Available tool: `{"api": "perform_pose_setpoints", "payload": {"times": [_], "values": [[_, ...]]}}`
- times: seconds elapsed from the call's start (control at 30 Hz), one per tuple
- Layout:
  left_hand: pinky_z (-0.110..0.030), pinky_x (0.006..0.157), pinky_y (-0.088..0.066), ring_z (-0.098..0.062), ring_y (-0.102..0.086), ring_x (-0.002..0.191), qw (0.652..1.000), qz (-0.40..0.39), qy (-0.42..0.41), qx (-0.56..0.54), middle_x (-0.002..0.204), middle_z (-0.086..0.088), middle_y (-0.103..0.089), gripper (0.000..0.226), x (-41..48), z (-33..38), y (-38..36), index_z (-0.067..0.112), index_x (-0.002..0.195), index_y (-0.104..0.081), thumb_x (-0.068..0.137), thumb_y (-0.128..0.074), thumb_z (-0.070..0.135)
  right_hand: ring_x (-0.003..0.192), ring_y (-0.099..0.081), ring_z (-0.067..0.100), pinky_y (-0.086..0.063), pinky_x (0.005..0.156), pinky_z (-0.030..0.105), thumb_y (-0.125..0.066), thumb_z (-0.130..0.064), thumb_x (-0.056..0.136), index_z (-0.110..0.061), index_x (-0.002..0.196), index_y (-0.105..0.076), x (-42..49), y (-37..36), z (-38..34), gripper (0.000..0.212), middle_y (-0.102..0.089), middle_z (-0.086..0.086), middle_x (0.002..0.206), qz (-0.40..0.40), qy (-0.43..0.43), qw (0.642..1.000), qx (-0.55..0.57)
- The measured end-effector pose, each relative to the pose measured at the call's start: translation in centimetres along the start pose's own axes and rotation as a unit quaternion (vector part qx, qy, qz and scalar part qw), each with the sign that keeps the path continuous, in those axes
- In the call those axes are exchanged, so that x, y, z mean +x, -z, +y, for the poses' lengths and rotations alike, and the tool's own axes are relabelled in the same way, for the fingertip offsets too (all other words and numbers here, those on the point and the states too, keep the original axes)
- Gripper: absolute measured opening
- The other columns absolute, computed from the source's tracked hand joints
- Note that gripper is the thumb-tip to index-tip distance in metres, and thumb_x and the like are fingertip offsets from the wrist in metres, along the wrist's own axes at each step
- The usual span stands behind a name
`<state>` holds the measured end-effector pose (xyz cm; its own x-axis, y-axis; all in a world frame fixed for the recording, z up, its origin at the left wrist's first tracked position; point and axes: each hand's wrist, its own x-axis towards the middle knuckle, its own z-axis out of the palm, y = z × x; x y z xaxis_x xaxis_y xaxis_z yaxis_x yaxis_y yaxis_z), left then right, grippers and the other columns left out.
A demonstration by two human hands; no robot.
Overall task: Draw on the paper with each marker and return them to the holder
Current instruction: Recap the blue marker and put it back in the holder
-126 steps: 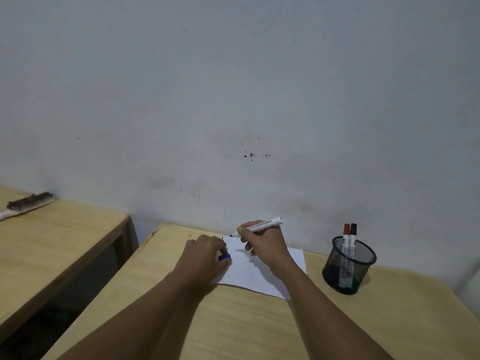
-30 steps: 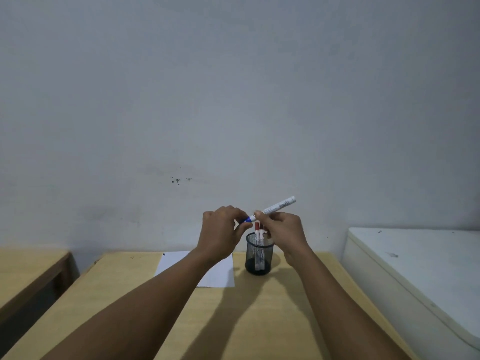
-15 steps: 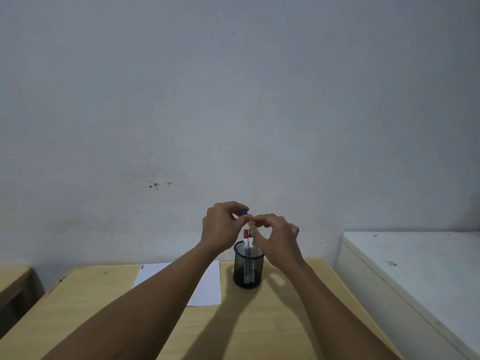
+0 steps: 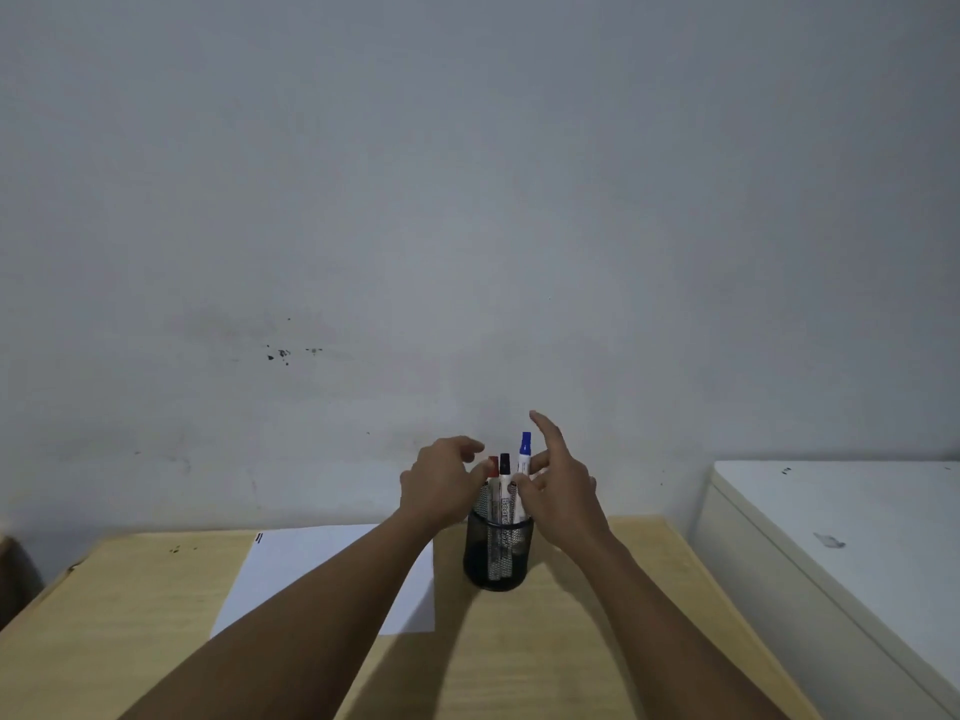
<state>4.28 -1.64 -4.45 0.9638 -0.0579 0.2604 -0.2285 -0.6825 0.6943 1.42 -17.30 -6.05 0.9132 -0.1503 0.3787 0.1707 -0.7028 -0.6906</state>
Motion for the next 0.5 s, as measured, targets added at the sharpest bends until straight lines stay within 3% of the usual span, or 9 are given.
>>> {"api": "perform_pose_setpoints", "payload": {"times": [0.07,0.17,0.3,0.5], "values": [[-0.053,0.099,-0.049,-0.019,-0.064,0.111,1.0,-0.02,0.002,-0.004,0.12,0.006,-0.072,0.038,0.1,-0.4,-0.5,0.028,0.127,-0.064,0.092,-0.062,0.044,0.091,-0.062,0.013,-0.029,0.092,0.036,-0.064,-0.021,0.096,-0.04,0.148,-0.041,0.0,-0.2,0.4,0.06,-0.057,-0.017,0.087,-0.007,0.003,0.999,-0.044],[-0.054,0.097,-0.05,-0.019,-0.066,0.108,0.999,-0.028,0.003,-0.014,0.115,0.005,-0.074,0.039,0.2,-0.8,-1.1,0.028,0.131,-0.062,0.094,-0.062,0.039,0.107,-0.059,0.017,-0.026,0.089,0.036,-0.061,-0.025,0.099,-0.036,0.143,-0.049,0.0,-0.8,0.8,0.047,-0.061,-0.011,0.095,-0.017,-0.002,0.997,-0.074],[-0.053,0.093,-0.054,-0.019,-0.069,0.102,0.999,-0.024,0.006,-0.045,0.111,0.001,-0.076,0.036,0.7,-1.0,-1.7,0.023,0.126,-0.067,0.093,-0.065,0.036,0.113,-0.058,0.016,-0.024,0.092,0.036,-0.058,-0.025,0.101,-0.035,0.143,-0.053,0.2,-1.1,1.2,0.044,-0.061,-0.005,0.114,-0.018,0.001,0.997,-0.07],[-0.049,0.088,-0.058,-0.018,-0.07,0.093,0.993,-0.002,0.029,-0.115,0.097,0.002,-0.075,0.03,1.4,-0.9,-2.2,0.017,0.116,-0.069,0.087,-0.072,0.028,0.114,-0.058,0.015,-0.024,0.097,0.04,-0.048,-0.026,0.104,-0.039,0.149,-0.047,0.2,-1.1,1.1,0.047,-0.057,-0.003,0.12,-0.014,0.006,0.998,-0.067]]}}
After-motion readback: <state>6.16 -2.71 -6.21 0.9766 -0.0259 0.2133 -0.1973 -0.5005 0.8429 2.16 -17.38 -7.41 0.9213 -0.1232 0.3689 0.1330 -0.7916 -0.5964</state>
